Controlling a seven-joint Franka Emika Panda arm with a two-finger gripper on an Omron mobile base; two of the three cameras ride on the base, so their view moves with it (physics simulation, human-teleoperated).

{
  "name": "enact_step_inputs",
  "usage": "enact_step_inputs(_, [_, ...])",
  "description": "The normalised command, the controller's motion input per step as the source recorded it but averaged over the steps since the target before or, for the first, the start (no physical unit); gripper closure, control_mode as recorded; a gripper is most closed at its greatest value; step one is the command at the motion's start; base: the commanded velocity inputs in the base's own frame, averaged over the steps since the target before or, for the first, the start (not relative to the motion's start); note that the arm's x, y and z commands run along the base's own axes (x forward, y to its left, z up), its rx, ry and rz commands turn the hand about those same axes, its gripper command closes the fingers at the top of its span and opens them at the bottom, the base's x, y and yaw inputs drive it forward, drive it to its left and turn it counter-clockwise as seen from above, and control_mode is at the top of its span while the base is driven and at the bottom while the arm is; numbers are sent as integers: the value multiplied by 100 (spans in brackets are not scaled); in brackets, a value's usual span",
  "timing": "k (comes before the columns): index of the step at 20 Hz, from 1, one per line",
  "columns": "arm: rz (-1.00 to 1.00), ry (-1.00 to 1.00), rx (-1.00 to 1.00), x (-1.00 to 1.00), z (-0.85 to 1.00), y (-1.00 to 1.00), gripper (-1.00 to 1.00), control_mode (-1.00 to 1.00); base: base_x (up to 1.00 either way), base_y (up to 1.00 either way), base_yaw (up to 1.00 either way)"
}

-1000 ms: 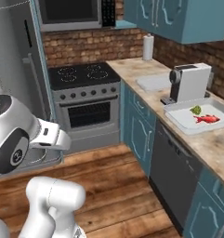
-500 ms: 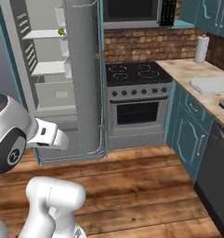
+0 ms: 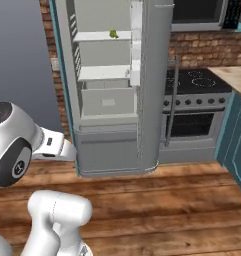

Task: Place one broccoli and one fish in each tupperware on the nearby counter, to pack two identical lunches.

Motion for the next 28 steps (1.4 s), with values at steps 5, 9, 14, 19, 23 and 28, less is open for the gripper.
enact_step_inputs(5, [0,0,0,0,0,0,-100,100,57,65,10])
enact_step_inputs(9, [0,0,0,0,0,0,-100,100,94,-11,0])
enact_step_inputs(14, [0,0,0,0,0,0,-100,100,72,-36,0])
enact_step_inputs(19, [0,0,0,0,0,0,-100,100,60,-23,0])
enact_step_inputs(23, [0,0,0,0,0,0,-100,100,81,0,0])
enact_step_inputs(28, [0,0,0,0,0,0,-100,100,87,-5,0])
